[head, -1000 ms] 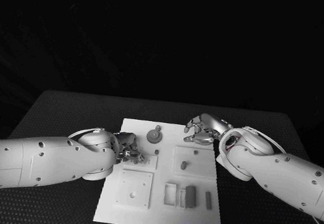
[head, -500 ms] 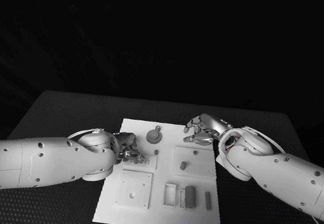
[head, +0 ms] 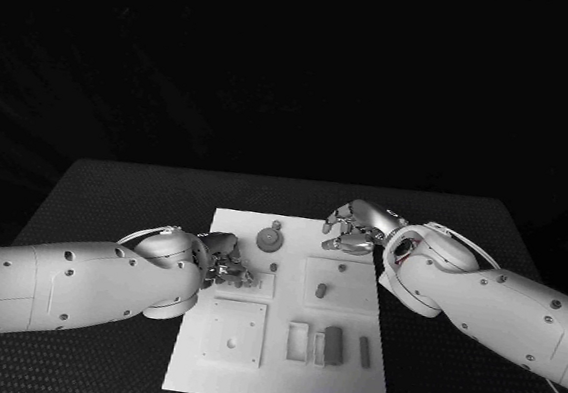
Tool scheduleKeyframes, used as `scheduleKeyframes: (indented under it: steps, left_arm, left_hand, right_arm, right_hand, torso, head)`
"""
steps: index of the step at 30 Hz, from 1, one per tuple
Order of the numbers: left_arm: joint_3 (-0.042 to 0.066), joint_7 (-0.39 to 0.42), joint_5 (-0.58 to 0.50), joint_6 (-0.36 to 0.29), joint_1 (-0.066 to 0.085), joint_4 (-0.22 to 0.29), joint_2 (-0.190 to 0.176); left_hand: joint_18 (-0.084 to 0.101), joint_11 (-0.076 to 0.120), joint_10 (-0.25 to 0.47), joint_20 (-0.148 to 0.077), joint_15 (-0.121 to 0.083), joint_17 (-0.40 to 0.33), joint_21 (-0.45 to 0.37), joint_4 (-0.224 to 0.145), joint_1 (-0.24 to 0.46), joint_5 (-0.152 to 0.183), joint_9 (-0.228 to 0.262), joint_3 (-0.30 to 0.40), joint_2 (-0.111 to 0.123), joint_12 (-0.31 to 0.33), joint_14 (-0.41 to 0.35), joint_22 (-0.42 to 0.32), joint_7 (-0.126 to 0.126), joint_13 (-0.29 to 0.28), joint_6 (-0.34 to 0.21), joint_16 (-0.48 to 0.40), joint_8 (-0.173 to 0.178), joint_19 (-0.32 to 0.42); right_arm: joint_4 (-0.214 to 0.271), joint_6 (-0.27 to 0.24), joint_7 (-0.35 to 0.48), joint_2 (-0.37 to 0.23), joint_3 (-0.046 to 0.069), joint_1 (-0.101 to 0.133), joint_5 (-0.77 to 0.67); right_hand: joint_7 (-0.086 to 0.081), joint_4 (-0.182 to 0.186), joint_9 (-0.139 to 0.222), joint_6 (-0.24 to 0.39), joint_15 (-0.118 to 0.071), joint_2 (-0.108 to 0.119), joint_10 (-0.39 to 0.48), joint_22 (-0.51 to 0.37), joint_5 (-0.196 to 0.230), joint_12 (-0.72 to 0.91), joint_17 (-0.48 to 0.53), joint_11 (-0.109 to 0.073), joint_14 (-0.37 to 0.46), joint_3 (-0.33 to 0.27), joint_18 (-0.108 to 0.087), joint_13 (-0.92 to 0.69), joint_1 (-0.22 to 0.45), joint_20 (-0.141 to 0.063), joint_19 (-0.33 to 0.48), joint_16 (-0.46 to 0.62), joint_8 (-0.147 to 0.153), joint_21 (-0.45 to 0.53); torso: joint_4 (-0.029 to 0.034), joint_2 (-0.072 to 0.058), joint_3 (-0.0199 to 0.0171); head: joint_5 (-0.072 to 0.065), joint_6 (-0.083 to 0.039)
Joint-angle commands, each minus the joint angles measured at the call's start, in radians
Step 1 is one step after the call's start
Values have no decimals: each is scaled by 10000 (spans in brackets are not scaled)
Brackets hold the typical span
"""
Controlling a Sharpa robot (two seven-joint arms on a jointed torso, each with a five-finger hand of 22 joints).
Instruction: Assemble the parts on the task board
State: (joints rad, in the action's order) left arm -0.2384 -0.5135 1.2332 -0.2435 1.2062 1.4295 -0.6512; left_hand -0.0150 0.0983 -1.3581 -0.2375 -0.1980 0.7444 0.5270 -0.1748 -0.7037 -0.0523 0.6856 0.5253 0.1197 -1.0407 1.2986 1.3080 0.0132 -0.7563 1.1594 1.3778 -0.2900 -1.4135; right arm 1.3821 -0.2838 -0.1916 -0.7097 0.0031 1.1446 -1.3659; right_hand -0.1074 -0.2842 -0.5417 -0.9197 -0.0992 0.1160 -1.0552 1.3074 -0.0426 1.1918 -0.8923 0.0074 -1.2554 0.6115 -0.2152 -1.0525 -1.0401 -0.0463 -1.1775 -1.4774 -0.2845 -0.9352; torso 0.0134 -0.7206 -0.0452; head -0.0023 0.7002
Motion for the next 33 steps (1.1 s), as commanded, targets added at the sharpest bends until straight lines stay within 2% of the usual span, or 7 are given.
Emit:
scheduleKeyframes:
  steps: [1, 12, 14, 19, 26, 29, 33]
  left_arm:
    - [5, 129, -44, -107, -6, 42, -1]
    - [144, 143, -304, -28, 7, 335, -338]
    - [494, 83, -867, 148, 9, 397, -387]
    - [1044, -21, -1165, 282, 155, 588, -570]
    - [1078, 124, -2230, 136, 1011, -377, -505]
    - [1075, 180, -2331, 200, 1169, -893, -305]
    - [1071, 142, -2310, 525, 1232, -1740, 75]
  left_hand:
    - [-169, -1, 47, -14, -41, -9, -66, -7, 56, 30, 16, -36, -58, -39, -1, 136, 20, 10, 2, 57, 40, 12]
    - [-170, 0, 49, -14, -43, -13, -69, -28, 36, 31, 17, -56, -36, -39, -5, 137, 19, 12, 0, 61, 44, 11]
    - [-171, 0, 50, -14, -43, -16, -71, -39, 25, 30, 18, -64, -21, -39, -7, 138, 19, 13, -2, 62, 47, 12]
    - [-173, -2, 55, -15, -44, -19, -76, -42, 24, 31, 15, -74, -11, -37, -11, 137, 22, 14, -15, 61, 56, 16]
    - [-175, -232, 383, 17, 167, -149, -332, -259, -204, 27, -73, -127, 11, 141, -274, 67, 261, 105, -617, -150, 375, 360]
    - [-190, -333, 673, 24, 256, -307, -575, -311, -195, 19, -57, -197, 266, 363, -504, -48, 363, 226, -948, -440, 463, 600]
    - [-274, -388, 823, -64, 311, -527, -835, -337, -249, 21, 35, -216, 262, 587, -599, -192, 418, 376, -1086, -765, 400, 776]
  right_arm:
    - [-7, 100, 22, 9, 5, -7, -50]
    - [-58, 81, 26, -13, 5, -9, -50]
    - [-76, 80, 24, -14, 5, -9, -50]
    - [-118, 65, 30, -22, 6, -9, -49]
    - [-183, -13, 42, -14, 7, -9, -13]
    - [-198, -22, 46, -12, 9, -9, 11]
    - [-237, -28, 44, -4, 11, -8, 24]
  right_hand:
    - [-119, -15, 2, -213, -28, -24, 93, 106, -62, 35, 17, -7, 72, 63, -466, 10, 43, -53, -49, 41, 50, 59]
    - [-121, -8, 1, -212, -27, -14, 95, 108, -62, 40, 17, -5, 71, 55, -466, 19, 57, -51, -51, 41, 53, 61]
    - [-121, -6, 1, -211, -27, -7, 96, 108, -62, 42, 18, -5, 71, 51, -466, 22, 65, -51, -51, 42, 54, 61]
    - [-122, -7, 1, -210, -26, 8, 98, 109, -62, 46, 19, -4, 71, 46, -466, 29, 71, -50, -52, 43, 57, 62]
    - [-127, -9, 7, -180, -23, 31, 101, 110, -62, 55, 20, 0, 69, 44, -466, 43, 73, -51, -53, 44, 77, 65]
    - [-132, -7, 11, -164, -20, 43, 103, 111, -62, 59, 21, 4, 69, 42, -466, 50, 77, -51, -55, 44, 88, 67]
    - [-135, -4, 13, -154, -17, 49, 106, 111, -62, 62, 21, 7, 68, 42, -466, 55, 80, -51, -56, 44, 94, 69]
  torso:
    - [-2, 2, -3]
    - [4, 14, -6]
    - [11, 20, -6]
    - [9, 0, 0]
    - [-2, 2, -17]
    - [3, 0, -13]
    - [2, -11, -1]
  head:
    - [0, -10]
    - [-8, -56]
    - [-13, -63]
    - [-18, -123]
    - [-12, -192]
    - [-31, -208]
    - [-37, -210]
